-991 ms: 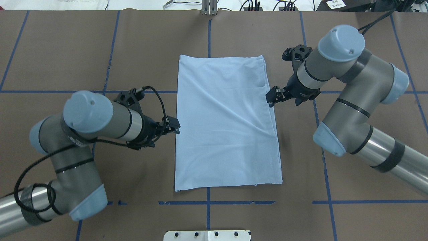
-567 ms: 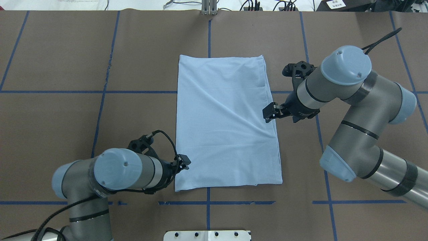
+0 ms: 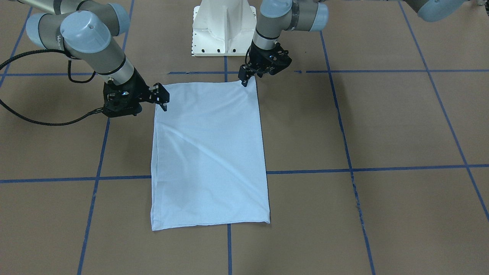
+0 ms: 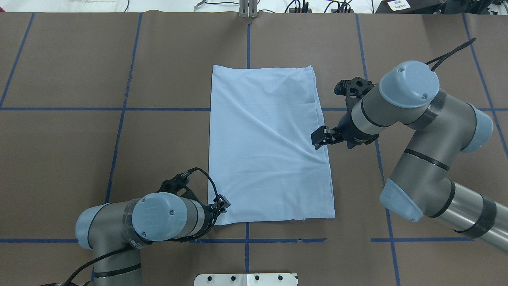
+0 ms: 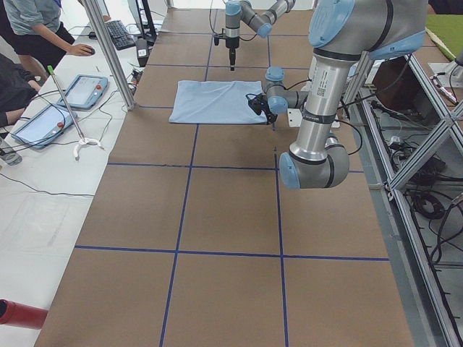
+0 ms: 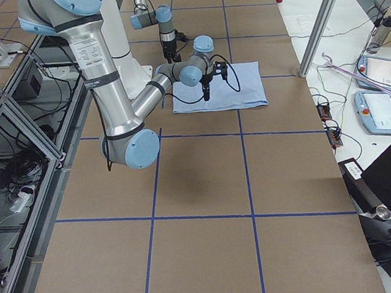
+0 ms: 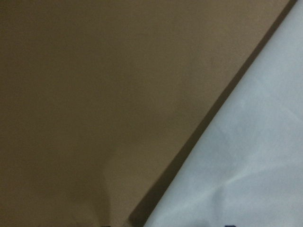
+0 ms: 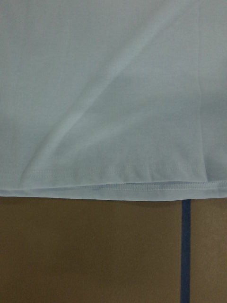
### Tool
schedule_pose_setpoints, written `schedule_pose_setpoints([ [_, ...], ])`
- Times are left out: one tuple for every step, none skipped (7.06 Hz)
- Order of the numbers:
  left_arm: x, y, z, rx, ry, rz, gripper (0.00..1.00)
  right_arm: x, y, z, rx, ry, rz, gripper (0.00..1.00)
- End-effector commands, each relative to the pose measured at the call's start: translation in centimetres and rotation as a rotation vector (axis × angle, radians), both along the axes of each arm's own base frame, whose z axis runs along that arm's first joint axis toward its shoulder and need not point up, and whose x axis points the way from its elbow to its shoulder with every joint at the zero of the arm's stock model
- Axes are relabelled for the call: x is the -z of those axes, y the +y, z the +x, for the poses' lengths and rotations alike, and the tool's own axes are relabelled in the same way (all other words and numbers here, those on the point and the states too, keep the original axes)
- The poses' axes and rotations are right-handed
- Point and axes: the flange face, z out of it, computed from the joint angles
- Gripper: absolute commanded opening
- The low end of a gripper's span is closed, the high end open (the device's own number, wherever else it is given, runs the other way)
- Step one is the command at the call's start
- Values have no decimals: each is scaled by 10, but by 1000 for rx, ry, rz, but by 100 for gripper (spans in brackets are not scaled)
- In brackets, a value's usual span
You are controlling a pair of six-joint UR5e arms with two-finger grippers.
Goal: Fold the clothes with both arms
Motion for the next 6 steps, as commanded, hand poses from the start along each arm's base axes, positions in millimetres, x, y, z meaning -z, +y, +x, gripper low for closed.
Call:
schedule_pose_setpoints([
  [-6,-3,4,18,-16,5,70,0,0,0,1,0,-1,100],
  [-7,-3,4,18,-18,4,64,0,0,0,1,0,-1,100],
  [-1,-3,4,18,-9,6,54,0,0,0,1,0,-1,100],
  [0,-3,4,17,-7,6,49,0,0,0,1,0,-1,100],
  [2,-3,3,16,-1,6,44,0,0,0,1,0,-1,100],
  [5,-2,3,14,4,6,41,0,0,0,0,0,-1,100],
])
